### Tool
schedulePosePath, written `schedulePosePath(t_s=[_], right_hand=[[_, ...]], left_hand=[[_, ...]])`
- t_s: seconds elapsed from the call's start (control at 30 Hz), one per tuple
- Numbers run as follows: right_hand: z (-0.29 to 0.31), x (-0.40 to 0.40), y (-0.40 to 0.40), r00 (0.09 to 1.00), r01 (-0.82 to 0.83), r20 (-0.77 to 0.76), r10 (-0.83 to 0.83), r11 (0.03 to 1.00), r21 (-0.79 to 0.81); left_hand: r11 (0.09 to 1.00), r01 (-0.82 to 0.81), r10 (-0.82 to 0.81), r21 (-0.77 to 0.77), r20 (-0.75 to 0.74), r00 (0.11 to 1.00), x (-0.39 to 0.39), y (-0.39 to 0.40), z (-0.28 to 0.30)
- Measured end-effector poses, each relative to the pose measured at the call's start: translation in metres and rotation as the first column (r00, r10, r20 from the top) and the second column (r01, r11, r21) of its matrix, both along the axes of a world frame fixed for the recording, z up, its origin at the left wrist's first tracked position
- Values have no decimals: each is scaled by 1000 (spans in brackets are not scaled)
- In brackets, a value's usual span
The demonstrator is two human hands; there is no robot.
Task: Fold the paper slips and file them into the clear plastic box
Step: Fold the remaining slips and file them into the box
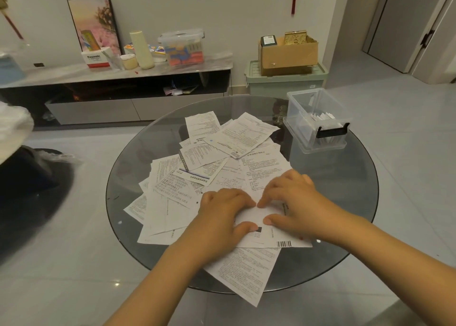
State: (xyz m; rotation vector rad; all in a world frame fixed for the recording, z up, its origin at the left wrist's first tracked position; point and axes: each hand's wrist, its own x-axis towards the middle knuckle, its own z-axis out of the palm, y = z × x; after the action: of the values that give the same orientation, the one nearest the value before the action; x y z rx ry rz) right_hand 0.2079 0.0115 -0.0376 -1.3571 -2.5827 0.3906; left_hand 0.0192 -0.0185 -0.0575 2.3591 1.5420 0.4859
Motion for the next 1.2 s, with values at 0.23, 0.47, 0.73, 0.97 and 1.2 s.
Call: schedulePosePath(t_s=[0.23, 0.47, 0.73, 0.97, 1.2], right_hand=[[-2, 4, -2, 995, -72, 67, 69, 997, 35], [-5, 3, -2, 996, -64, 67, 58, 994, 90], [-9, -3, 2, 980, 163, -125, -157, 986, 43], [-14, -7, 5, 967, 204, -159, -199, 979, 13], [-11, -4, 6, 996, 91, 20, -92, 994, 56]], left_hand=[[998, 64, -64, -13, -49, 997, -5, 3, 4], [998, 40, -40, 38, -9, 999, -2, 5, 6], [995, -88, 84, 50, 85, 993, 5, 10, 3], [987, -158, 153, 24, 136, 979, 10, 20, -5], [995, -80, 78, 66, 24, 997, 11, 21, 4]])
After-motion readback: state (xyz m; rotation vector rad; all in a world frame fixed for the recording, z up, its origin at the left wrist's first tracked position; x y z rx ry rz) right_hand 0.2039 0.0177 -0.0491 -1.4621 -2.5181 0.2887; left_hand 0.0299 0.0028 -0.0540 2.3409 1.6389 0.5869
